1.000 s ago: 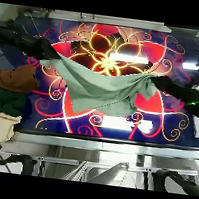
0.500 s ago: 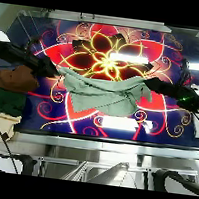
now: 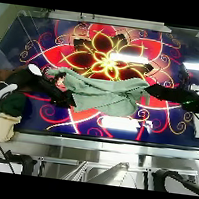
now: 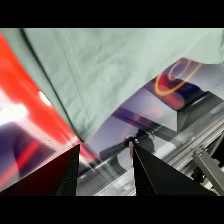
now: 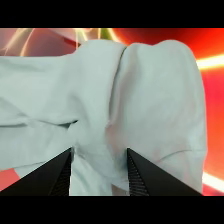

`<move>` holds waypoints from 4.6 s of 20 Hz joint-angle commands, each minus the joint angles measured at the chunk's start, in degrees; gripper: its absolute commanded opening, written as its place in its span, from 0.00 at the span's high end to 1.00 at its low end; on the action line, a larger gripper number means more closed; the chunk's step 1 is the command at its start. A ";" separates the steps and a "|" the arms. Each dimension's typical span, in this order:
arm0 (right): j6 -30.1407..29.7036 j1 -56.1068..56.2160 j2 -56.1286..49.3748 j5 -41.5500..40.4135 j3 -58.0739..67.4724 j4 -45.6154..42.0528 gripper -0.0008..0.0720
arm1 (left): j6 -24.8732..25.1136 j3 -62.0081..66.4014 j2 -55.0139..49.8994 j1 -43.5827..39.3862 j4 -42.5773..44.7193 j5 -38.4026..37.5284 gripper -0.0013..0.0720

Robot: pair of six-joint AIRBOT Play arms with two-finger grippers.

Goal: Fold the shirts.

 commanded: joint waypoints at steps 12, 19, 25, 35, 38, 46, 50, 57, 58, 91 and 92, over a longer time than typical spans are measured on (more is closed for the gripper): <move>0.20 -0.17 -0.17 1.57 0.04 -0.57 0.82 | 0.26 0.33 -1.38 -2.12 -5.03 12.92 0.96; -0.13 -3.10 4.52 -0.02 3.21 -2.58 0.96 | 0.46 17.35 8.79 -0.50 -4.68 4.98 0.96; 1.31 -10.88 33.09 5.49 21.09 -2.75 0.96 | 0.09 37.68 37.20 7.26 -4.94 5.97 0.96; 1.09 -12.76 48.83 3.61 33.27 2.71 0.96 | 0.15 40.92 58.42 18.97 -3.50 9.94 0.96; 1.05 -12.11 38.66 8.37 33.22 5.99 0.96 | 1.90 33.51 51.45 17.94 -3.52 9.99 0.96; -5.16 1.75 -8.24 -0.85 33.31 5.95 0.96 | 10.38 27.10 13.42 10.67 -3.32 14.99 0.96; -4.96 1.22 -19.98 -4.26 33.31 5.95 0.61 | 11.43 39.19 -3.69 11.78 -3.32 13.57 0.71; 11.50 -11.08 -15.47 13.35 33.09 -11.30 0.43 | 1.57 48.52 -10.84 16.81 2.78 -10.12 0.01; 13.88 -12.83 -15.45 16.90 32.28 -15.10 0.43 | 1.09 45.97 -10.14 16.90 3.23 -12.37 0.01; 6.36 -11.21 -26.97 10.34 19.87 -4.09 0.68 | 2.45 -25.75 22.16 16.04 1.99 12.72 0.03; 6.36 -11.21 -26.97 10.56 19.87 -4.09 0.68 | 2.49 -24.90 20.57 14.03 1.53 13.25 0.03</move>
